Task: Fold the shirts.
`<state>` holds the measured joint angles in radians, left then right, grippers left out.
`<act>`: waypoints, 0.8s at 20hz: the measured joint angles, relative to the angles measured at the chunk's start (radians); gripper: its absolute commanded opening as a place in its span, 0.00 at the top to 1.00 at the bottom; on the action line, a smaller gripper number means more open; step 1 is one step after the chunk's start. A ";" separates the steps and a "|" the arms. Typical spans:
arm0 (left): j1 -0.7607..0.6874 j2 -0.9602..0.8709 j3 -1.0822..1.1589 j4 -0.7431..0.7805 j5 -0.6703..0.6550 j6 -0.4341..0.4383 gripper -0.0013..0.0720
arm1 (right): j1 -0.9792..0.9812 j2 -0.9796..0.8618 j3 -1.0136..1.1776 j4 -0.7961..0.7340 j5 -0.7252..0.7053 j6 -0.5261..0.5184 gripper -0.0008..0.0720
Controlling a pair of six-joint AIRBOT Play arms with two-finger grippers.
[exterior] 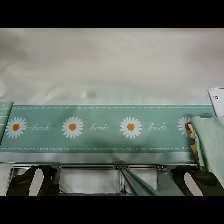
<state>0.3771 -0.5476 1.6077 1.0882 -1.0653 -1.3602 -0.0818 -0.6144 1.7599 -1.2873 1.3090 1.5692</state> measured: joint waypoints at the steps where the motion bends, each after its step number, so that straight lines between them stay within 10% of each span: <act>1: -0.039 0.036 0.006 0.064 -0.004 -0.019 0.94 | 0.000 0.029 0.002 -0.014 0.028 0.016 0.96; 8: -0.243 0.138 -0.029 0.438 -0.110 -0.188 0.94 | 0.000 0.100 -0.103 -0.034 0.227 0.098 0.96; 16: -0.280 -0.174 -0.277 0.377 -0.084 -0.229 0.94 | 0.000 -0.045 -0.525 -0.034 0.029 0.072 0.96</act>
<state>0.0971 -0.7216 1.3312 1.4651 -1.1488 -1.5894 -0.0814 -0.6594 1.2354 -1.3216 1.3376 1.6413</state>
